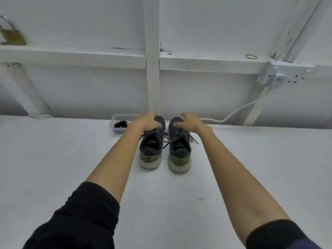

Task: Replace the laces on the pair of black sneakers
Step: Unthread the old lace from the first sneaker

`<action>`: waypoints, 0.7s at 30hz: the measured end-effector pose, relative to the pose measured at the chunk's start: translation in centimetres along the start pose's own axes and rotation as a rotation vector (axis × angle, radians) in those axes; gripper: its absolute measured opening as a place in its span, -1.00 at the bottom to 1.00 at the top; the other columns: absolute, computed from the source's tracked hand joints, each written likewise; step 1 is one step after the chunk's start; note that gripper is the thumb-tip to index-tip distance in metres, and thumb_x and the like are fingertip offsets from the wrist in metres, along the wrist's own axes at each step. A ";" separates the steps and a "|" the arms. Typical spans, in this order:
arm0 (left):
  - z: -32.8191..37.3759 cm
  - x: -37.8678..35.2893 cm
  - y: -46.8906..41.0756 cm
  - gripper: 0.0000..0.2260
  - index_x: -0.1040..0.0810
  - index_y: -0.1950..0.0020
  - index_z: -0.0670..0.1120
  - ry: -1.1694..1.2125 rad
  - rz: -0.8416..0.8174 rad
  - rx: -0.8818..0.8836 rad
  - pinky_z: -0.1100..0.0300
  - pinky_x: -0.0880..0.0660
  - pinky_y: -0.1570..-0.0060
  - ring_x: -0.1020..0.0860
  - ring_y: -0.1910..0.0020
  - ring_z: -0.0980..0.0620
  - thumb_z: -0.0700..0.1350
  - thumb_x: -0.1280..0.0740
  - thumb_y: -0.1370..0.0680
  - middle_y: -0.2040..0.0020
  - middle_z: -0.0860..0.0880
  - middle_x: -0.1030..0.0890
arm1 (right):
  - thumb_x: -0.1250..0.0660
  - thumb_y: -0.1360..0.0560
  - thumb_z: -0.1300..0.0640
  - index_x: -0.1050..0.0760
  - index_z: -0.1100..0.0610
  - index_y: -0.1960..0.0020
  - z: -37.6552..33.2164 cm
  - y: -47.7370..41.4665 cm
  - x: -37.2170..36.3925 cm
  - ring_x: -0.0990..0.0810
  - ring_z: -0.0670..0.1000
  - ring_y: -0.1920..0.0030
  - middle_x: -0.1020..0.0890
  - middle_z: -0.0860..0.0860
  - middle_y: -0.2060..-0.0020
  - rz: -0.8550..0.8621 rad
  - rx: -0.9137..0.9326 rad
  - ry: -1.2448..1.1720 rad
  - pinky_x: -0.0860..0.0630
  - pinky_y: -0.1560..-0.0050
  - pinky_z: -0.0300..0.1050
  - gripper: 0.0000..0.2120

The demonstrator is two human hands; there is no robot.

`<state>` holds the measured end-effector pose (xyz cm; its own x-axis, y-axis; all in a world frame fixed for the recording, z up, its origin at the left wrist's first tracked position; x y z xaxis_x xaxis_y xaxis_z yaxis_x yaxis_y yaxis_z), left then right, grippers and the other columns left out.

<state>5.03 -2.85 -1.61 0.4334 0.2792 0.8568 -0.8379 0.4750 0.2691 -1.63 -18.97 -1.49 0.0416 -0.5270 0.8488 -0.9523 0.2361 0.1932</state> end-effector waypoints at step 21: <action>-3.8 -7.5 2.5 -0.20 -0.19 -0.53 -0.02 -0.051 0.044 0.091 -0.14 -0.43 -0.23 -0.34 -0.40 -0.21 0.19 -0.47 -0.41 -0.55 -0.04 -0.15 | -0.47 -0.37 0.03 -0.20 -0.03 -0.55 4.5 2.3 -7.7 -0.30 0.19 -0.42 -0.27 0.14 -0.45 0.038 -0.186 -0.399 -0.36 -0.37 0.13 -0.19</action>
<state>0.95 -0.65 -9.05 0.3796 0.2539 0.8896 -0.8835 0.3848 0.2672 -5.54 -18.06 -9.80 -0.1475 -0.7807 0.6073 -0.8786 0.3854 0.2820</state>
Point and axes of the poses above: each hand's wrist, its own y-axis away from the middle knuckle, its own x-axis out of the back of the hand, z = x × y, the point moved 6 cm from there along -y, towards the middle knuckle
